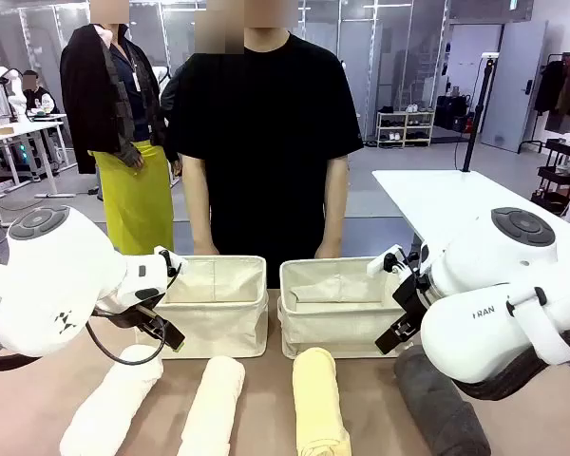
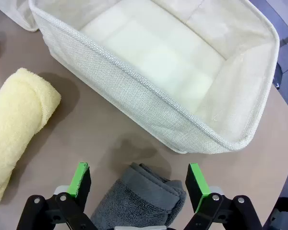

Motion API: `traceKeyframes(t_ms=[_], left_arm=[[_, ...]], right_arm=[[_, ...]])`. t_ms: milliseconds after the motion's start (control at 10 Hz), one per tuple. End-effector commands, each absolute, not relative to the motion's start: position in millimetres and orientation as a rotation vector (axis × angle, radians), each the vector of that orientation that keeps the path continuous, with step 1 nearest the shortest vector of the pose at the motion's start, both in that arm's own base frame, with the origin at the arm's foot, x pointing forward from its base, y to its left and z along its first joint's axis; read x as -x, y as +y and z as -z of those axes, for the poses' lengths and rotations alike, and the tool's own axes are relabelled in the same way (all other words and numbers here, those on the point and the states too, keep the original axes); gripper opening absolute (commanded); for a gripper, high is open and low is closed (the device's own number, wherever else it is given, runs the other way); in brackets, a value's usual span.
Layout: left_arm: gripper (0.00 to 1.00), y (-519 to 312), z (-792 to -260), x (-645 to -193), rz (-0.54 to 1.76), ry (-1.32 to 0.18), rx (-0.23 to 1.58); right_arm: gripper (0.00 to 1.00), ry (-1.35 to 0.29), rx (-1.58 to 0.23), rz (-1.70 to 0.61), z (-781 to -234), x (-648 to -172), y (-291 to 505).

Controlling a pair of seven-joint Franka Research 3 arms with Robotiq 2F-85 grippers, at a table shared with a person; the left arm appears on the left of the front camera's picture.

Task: Divide the towels into two baskets.
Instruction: Pick up one hotel-folded towel and place it in the Fabric basket indicated by the person.

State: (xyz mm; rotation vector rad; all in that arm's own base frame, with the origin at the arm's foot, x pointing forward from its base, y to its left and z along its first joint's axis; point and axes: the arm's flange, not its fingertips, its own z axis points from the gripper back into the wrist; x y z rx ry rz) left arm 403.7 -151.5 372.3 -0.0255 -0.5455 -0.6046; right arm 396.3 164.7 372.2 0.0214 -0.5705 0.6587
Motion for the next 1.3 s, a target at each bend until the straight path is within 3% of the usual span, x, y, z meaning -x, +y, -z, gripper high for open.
traceKeyframes(t_ms=[0,1200], left_arm=[[1.0,-152,-372,-404,0.605,-0.545,0.026],[1.0,-147,-388,-405,0.612,-0.558,0.018]], right_arm=[[1.0,-0.571,-0.021,-0.659,-372,-396,165],[1.0,-0.58,-0.016,-0.658,-384,-399,163]])
